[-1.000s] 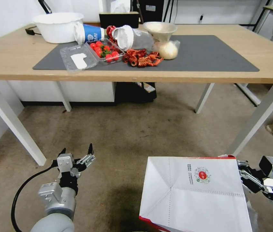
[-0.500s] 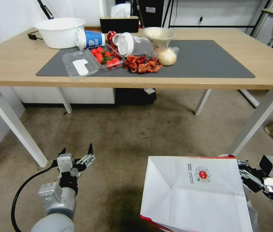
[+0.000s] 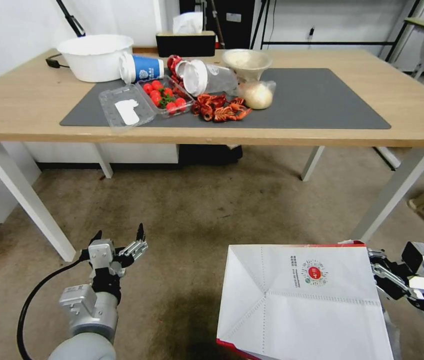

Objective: Pick up the food delivery bag from the floor and place it on the table.

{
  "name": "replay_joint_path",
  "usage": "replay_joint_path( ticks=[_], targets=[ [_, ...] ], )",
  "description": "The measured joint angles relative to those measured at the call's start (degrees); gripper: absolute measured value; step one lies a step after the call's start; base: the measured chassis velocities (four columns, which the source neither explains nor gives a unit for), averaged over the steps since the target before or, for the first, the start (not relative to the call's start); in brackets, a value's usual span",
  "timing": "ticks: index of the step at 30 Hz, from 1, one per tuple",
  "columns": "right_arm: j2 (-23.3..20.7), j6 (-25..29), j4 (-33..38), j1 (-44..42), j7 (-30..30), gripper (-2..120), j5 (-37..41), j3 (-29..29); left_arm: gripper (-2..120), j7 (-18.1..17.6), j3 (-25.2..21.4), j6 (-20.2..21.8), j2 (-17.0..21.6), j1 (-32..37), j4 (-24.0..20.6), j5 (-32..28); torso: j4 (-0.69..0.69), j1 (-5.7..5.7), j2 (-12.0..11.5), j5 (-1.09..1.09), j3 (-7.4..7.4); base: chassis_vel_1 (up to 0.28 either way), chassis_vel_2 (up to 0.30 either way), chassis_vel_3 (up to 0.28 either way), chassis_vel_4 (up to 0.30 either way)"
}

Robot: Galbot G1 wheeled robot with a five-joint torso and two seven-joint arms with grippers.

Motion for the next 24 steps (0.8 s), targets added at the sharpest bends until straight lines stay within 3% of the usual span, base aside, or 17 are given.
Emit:
replay_joint_path(
  ticks=[24],
  targets=[
    [0.7,-0.1,0.7,0.3,0.0,0,0.1,-0.7,100,-0.3,-0.2,0.0,0.2,-0.1,-0.1,0.1,0.0,1.84,6.0,0.0,4.11,0.0,0.0,0.0,0.0]
  ],
)
